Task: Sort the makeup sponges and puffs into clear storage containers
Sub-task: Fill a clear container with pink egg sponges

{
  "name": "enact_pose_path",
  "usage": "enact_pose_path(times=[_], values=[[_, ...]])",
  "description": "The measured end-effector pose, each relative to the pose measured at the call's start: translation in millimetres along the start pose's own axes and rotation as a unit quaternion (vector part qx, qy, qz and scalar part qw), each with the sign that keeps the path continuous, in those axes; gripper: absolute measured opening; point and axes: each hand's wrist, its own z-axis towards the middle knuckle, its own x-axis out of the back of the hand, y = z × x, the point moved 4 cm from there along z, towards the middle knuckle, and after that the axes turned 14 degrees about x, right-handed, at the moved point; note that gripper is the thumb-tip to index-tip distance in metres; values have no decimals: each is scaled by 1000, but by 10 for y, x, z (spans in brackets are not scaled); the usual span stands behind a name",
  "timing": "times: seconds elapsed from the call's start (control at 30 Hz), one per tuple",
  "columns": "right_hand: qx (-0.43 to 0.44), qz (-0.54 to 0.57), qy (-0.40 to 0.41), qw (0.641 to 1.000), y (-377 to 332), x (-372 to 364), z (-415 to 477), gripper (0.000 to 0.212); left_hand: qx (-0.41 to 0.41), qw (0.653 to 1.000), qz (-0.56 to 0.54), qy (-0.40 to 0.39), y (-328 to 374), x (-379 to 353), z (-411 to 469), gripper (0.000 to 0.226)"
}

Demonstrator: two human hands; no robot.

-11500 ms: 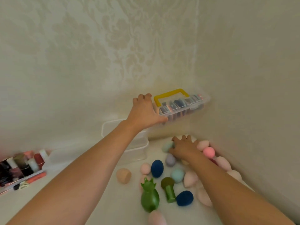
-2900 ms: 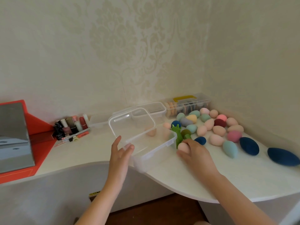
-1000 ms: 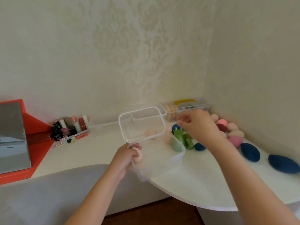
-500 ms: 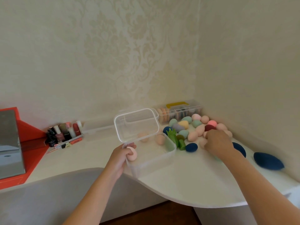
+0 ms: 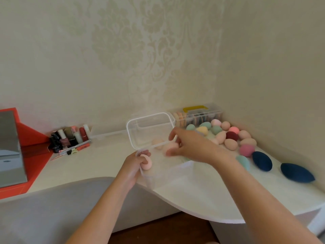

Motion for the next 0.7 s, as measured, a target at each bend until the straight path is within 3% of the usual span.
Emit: enact_pose_path(times=[0.1,0.17,0.27,0.43,0.57,0.63,0.7], values=[[29,-61,-125,990,-180,-290,176,33,14,1000,12,-6,14,-1,-5,47],[50,-84,-164,982,-274,-457,266,35,18,1000,22,-11,34,-6,-13,42],[42,-46,-158,985,-299,-670,366,39,9,999,29,-23,57,-32,-57,23],[46,-28,-140,989,-330,-782,391,17,-6,999,34,-33,41,-28,-37,38],[33,-30,-152,987,-320,-787,438,39,-10,999,22,-39,32,-41,-32,40],[6,2,-141,990,-251,-793,462,31,-10,998,25,-49,24,-24,-14,40],[-25,36,-127,991,-199,-807,461,42,-12,997,37,-69,20,-34,-28,40]])
